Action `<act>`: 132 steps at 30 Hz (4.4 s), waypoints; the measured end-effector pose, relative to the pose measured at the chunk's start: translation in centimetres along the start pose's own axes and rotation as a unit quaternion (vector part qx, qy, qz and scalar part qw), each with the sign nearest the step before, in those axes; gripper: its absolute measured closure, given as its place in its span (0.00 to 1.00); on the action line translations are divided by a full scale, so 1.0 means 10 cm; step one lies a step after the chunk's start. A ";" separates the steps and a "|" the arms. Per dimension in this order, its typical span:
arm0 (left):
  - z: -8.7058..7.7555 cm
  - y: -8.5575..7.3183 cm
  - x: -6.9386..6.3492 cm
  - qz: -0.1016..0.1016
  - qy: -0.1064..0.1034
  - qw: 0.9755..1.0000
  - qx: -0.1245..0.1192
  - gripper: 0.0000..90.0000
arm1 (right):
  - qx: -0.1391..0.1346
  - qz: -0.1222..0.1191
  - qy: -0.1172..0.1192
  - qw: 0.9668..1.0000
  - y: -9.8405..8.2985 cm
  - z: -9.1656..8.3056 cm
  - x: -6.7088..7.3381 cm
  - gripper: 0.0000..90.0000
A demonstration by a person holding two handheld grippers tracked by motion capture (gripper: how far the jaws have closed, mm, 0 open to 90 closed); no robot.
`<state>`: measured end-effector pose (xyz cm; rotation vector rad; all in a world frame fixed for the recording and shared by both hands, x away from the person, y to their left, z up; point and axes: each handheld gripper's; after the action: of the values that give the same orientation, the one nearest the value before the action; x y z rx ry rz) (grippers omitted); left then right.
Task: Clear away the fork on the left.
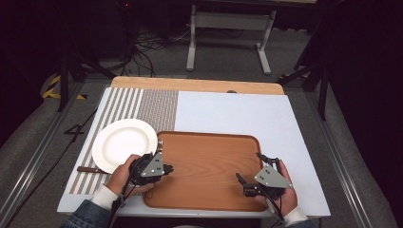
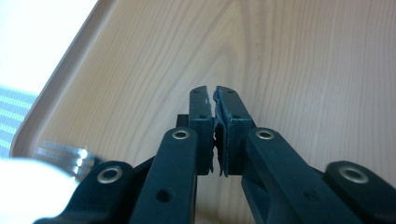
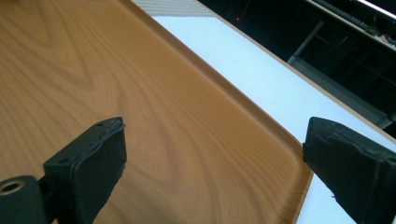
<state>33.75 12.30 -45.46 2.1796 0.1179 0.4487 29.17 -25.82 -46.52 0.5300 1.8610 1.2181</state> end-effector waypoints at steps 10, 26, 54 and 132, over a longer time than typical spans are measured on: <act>0.11 0.06 0.05 0.012 0.017 0.999 -0.030 0.87 | -0.012 0.002 0.007 1.000 0.01 -0.01 0.01 0.08; 0.09 0.14 0.14 0.023 0.070 0.994 -0.081 0.46 | -0.019 0.002 0.024 1.000 0.01 -0.01 0.03 0.08; -0.16 0.14 0.17 0.009 0.103 0.983 -0.154 0.08 | -0.018 -0.002 0.030 0.999 0.01 -0.01 0.04 0.08; -0.88 -0.67 -0.13 -0.082 0.175 0.967 -0.166 0.08 | -0.024 -0.002 0.009 1.000 0.03 -0.13 0.04 0.08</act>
<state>29.94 22.69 -46.30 1.7317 0.3869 0.7014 27.81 -26.13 -46.20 0.4910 1.8412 1.2658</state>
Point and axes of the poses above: each handheld gripper's, and its own axes: z roughly forward along the jaws, y roughly out of its top, x roughly to its left, and after that the axes turned 12 degrees about -x, right-handed
